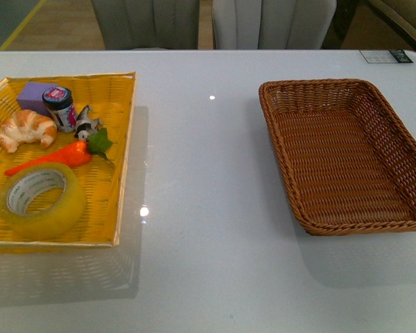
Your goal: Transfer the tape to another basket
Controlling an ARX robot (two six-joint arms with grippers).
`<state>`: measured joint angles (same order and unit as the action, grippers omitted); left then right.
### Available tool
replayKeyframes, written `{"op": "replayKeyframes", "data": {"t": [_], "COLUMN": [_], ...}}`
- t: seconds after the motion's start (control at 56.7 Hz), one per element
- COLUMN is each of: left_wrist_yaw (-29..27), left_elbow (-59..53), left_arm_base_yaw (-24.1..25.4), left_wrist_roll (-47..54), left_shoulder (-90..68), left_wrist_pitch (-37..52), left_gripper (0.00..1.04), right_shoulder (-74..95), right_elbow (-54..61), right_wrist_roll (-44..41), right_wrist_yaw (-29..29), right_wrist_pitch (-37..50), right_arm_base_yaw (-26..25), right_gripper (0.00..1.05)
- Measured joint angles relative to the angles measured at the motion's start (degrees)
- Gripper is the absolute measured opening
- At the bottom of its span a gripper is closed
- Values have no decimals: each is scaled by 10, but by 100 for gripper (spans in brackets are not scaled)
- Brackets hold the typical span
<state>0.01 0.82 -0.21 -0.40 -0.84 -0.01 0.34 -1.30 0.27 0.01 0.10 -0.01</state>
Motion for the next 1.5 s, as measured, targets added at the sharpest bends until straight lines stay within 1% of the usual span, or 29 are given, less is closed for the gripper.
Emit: {"op": "replayKeyframes", "data": {"t": [0.141,0.159,0.176,0.212,0.229,0.282,0.405,0.476,0.529,0.564,0.758,0.829,0.899,1.128,1.498], "left_wrist_yaw": [-4,-16,-24,-32,-33,-32,-29,-33,-60,-67,-66,-73,-70,-34,-25], "left_elbow": [2,19,52,96,110,133,169,191,218,241,338,368,383,417,467], "left_arm_base_yaw": [0,-4,-12,-23,-27,-30,-17,-10,-6,-2,12,21,31,56,63], "left_wrist_roll": [-4,-21,-53,-84,-94,-101,-100,-96,-79,-71,-65,-48,-34,4,37], "left_shoulder": [-5,-22,-66,-147,-184,-271,-483,-584,-685,-757,-1008,-1085,-1123,-1206,-1298], "left_wrist_pitch": [-8,-52,-123,-184,-184,-136,39,117,187,222,258,278,290,308,314], "left_gripper": [96,96,96,96,96,96,96,96,96,96,96,96,96,96,96], "right_shoulder": [0,0,0,0,0,0,0,0,0,0,0,0,0,0,0], "right_elbow": [0,0,0,0,0,0,0,0,0,0,0,0,0,0,0], "right_wrist_roll": [0,0,0,0,0,0,0,0,0,0,0,0,0,0,0], "right_wrist_yaw": [0,0,0,0,0,0,0,0,0,0,0,0,0,0,0], "right_wrist_pitch": [0,0,0,0,0,0,0,0,0,0,0,0,0,0,0], "right_arm_base_yaw": [0,0,0,0,0,0,0,0,0,0,0,0,0,0,0], "right_gripper": [96,96,96,96,96,96,96,96,96,96,96,96,96,96,96]}}
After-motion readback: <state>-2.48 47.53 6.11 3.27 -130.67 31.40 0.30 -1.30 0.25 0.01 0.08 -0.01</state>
